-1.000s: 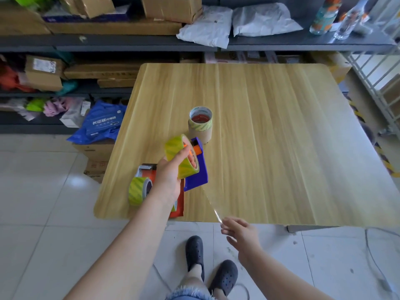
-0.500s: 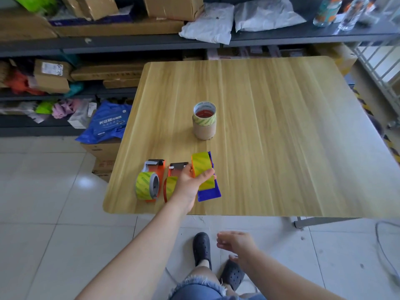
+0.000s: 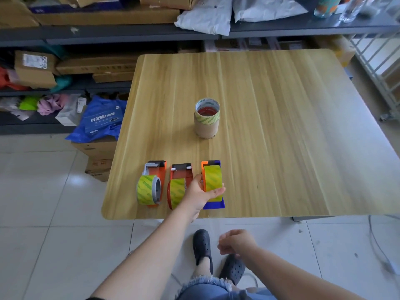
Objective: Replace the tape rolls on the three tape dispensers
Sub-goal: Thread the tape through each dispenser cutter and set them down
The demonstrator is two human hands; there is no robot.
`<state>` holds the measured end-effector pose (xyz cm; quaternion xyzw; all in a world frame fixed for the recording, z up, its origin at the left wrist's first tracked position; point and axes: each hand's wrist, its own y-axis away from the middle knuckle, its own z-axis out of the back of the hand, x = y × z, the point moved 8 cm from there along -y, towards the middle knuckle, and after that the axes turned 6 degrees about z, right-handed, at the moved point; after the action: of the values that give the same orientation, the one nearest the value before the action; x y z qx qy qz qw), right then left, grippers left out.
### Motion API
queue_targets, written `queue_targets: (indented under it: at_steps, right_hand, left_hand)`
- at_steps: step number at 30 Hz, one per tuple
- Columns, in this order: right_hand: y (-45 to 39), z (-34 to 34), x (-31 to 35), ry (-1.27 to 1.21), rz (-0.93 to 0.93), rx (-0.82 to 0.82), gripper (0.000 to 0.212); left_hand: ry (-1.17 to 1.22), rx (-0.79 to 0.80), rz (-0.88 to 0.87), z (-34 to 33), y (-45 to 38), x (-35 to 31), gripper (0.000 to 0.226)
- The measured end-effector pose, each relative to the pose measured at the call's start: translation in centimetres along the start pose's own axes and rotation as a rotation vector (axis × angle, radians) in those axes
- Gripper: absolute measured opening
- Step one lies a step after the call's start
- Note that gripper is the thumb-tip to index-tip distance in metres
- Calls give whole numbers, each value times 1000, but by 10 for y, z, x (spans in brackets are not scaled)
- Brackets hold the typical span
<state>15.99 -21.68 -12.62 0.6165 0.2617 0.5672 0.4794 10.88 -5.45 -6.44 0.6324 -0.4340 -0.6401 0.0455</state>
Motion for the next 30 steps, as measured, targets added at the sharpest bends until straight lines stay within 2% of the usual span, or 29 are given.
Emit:
queue_targets:
  at_steps: [2, 7, 12, 21, 30]
  right_hand:
    - [-3, -2, -1, 57, -11, 17, 3]
    - [-16, -6, -6, 152, 6, 16, 14]
    - [-22, -6, -9, 164, -29, 17, 14]
    - [-32, -4, -8, 252, -19, 24, 22]
    - [-42, -1, -9, 254, -11, -4, 18]
  left_hand:
    - [29, -4, 6, 2, -2, 2, 36]
    - [27, 2, 9, 1, -8, 10, 38]
    - [40, 21, 22, 3, -12, 14, 32]
    - [41, 24, 36, 5, -16, 24, 36]
    - [47, 13, 66, 7, -17, 35, 43]
